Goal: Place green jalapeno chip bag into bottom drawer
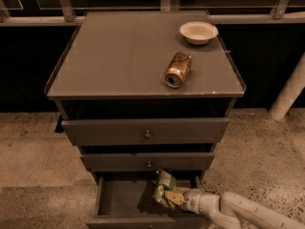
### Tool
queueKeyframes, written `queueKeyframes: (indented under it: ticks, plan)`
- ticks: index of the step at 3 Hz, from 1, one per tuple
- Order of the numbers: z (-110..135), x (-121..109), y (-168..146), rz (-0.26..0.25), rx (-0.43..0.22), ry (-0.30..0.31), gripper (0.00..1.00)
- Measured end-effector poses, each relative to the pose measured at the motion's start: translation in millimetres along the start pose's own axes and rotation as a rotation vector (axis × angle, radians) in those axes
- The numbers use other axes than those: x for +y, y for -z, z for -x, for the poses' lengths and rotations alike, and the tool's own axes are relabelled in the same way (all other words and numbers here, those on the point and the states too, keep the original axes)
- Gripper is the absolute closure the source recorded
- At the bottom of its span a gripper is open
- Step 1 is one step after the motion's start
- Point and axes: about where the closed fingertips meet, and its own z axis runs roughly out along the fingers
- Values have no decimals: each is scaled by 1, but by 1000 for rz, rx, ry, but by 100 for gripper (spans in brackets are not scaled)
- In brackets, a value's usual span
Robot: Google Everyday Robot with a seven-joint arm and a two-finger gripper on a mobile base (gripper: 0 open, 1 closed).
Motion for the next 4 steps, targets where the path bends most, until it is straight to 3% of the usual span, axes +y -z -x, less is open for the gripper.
queueKeyframes:
  ticks: [1,2,3,4]
  plan:
    - [-5,-8,3,-51,-16,13,100]
    - [-5,-9,3,-56,-17,13,100]
    - [-15,-17,-6,-54,-5,-21,100]
    - [-36,-34,-29,-43,31,-92,100]
